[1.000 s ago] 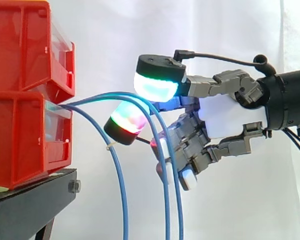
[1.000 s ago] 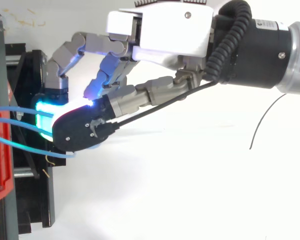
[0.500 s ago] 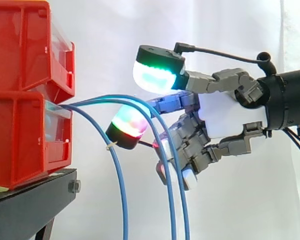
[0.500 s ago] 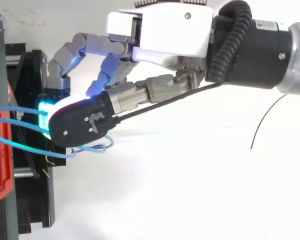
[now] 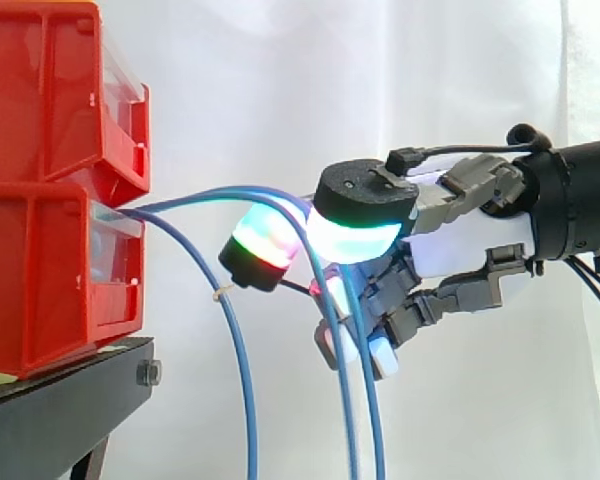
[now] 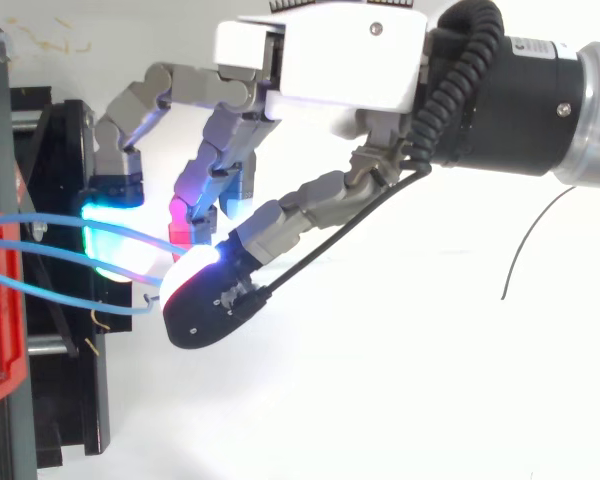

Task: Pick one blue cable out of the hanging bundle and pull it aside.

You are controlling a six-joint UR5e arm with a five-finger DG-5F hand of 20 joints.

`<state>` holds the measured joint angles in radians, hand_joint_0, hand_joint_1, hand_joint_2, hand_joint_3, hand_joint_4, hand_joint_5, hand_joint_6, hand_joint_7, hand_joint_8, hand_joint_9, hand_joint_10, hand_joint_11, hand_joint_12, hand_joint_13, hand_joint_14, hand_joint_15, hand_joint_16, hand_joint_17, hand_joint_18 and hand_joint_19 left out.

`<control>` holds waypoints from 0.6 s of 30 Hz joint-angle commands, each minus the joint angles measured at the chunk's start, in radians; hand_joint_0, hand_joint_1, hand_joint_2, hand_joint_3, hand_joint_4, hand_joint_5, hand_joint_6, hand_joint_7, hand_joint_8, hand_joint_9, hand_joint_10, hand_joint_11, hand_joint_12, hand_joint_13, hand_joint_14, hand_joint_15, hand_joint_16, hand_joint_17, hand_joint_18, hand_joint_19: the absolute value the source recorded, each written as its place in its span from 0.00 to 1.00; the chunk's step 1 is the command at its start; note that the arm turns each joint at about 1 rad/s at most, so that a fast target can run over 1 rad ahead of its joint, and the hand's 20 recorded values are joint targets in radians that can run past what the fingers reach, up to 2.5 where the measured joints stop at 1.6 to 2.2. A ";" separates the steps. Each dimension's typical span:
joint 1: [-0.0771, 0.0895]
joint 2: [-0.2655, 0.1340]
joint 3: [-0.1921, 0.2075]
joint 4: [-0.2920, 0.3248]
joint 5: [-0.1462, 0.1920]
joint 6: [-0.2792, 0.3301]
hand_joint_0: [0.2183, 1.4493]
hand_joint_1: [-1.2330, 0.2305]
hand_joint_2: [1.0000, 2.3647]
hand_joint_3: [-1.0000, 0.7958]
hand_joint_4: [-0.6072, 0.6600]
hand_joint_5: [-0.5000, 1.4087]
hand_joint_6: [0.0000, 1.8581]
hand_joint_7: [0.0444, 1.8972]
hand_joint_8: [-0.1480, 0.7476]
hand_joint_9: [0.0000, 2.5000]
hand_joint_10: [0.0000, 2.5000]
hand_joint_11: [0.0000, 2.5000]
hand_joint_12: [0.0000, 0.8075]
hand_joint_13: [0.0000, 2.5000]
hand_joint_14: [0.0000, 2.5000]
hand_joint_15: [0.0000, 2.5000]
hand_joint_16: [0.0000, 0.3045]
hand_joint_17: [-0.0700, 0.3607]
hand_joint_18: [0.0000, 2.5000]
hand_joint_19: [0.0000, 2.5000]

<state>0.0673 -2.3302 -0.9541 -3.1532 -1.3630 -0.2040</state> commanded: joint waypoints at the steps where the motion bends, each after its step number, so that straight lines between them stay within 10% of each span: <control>1: -0.001 0.000 0.000 -0.001 -0.004 0.000 0.45 0.19 0.00 0.28 0.27 0.17 0.50 0.48 0.42 0.45 0.01 0.28 0.40 0.41 0.01 0.26 0.13 0.37 0.38 0.30; 8: -0.001 0.015 0.000 0.001 -0.007 -0.020 0.22 0.34 0.00 0.28 0.41 0.17 0.49 0.40 0.45 0.47 0.01 0.29 0.45 0.41 0.01 0.28 0.16 0.42 0.37 0.31; 18: 0.000 0.026 0.000 -0.021 -0.004 -0.052 0.20 0.48 0.00 0.28 0.45 0.18 0.49 0.39 0.50 0.50 0.01 0.32 0.49 0.42 0.01 0.28 0.18 0.45 0.37 0.32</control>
<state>0.0666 -2.3066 -0.9542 -3.1705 -1.3693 -0.2521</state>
